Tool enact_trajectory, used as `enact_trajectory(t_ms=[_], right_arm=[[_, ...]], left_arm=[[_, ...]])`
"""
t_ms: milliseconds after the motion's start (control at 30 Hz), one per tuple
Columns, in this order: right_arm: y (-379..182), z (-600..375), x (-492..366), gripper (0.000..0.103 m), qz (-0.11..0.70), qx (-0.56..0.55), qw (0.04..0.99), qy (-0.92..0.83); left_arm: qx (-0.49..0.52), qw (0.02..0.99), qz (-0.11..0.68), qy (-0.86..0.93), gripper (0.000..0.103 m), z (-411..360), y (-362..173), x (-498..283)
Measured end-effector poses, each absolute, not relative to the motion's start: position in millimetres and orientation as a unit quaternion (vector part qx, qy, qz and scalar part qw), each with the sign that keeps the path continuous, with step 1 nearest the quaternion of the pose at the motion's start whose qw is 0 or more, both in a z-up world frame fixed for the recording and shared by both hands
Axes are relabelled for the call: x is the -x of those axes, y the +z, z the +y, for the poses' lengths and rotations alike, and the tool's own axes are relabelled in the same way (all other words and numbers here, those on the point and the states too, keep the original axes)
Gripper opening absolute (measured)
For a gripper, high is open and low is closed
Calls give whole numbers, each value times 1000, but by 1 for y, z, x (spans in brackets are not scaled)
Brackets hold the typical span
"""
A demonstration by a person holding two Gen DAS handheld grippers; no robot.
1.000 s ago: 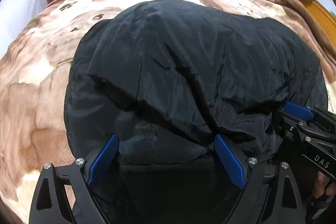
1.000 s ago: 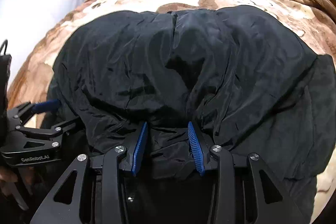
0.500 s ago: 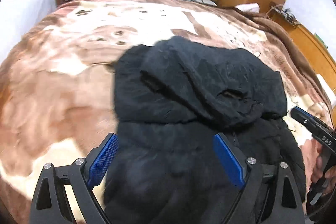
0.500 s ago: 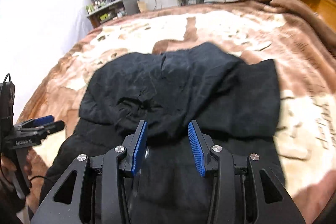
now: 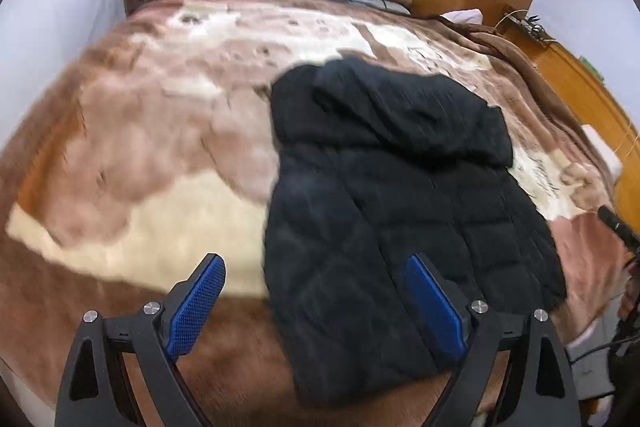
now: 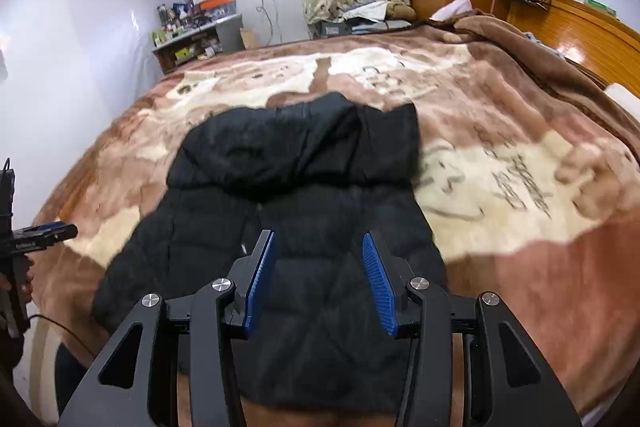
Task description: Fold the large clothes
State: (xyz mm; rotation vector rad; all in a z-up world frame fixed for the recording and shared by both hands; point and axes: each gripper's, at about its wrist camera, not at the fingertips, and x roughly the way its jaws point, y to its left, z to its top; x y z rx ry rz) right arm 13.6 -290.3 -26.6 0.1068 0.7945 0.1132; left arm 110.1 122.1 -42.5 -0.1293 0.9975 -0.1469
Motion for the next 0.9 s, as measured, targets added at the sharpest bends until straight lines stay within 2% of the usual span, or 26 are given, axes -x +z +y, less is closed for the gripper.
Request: enact_trajectory(t_ms=[33,100,333,400,733,833,900], right_arm=[[-32,-292,-7,49,393,-52,917,53],[-46,-301,5,63,411,-54,909,42],[-96,-324,25,65,461,-60,885,-1],[-109,-333,26,72,474,-75,877,-4],[-153,-363,17,73,512,-132,849,-15],[-164,-364,13,73,524,-139,840,-16],[-171,-366,8,73,536,-156,829,-13]], left_arm=[[58,875,476,-64,92,122,-46,-105],[39,872,485,-59,92,118,-60,-94],[61,844,530,-60,92,113,-110,-79],[78,838,538,-59,92,114,-118,-78],[89,815,571,-35,92,100,-150,-92],[91,808,582,-26,87,99,-161,-93],[94,806,583,-27,78,98,-163,-92]])
